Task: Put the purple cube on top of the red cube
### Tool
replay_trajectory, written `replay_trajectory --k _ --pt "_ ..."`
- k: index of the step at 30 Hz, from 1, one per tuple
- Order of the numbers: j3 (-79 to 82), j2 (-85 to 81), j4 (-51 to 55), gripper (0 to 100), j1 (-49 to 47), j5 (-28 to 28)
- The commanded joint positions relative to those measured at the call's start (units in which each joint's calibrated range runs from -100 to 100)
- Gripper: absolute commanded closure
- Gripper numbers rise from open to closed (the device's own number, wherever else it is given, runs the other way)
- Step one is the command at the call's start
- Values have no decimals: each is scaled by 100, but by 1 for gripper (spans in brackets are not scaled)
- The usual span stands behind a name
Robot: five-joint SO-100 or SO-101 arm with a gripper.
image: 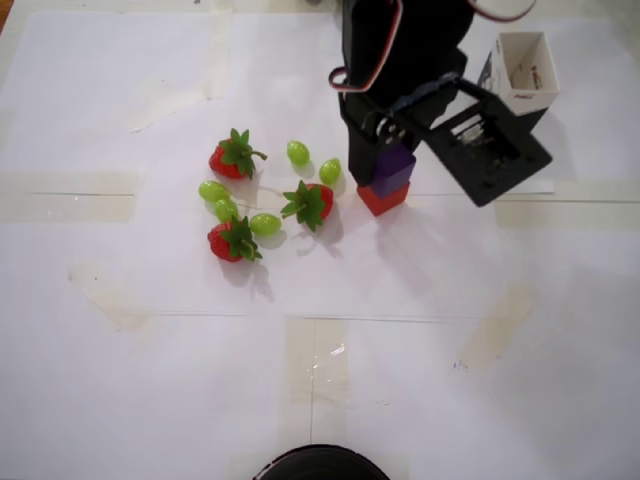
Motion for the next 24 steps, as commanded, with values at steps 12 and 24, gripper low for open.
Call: replay_trajectory --k 12,24 --pt "93 -48 37 65 -96 -357" --pt "93 -48 37 63 -265 -454"
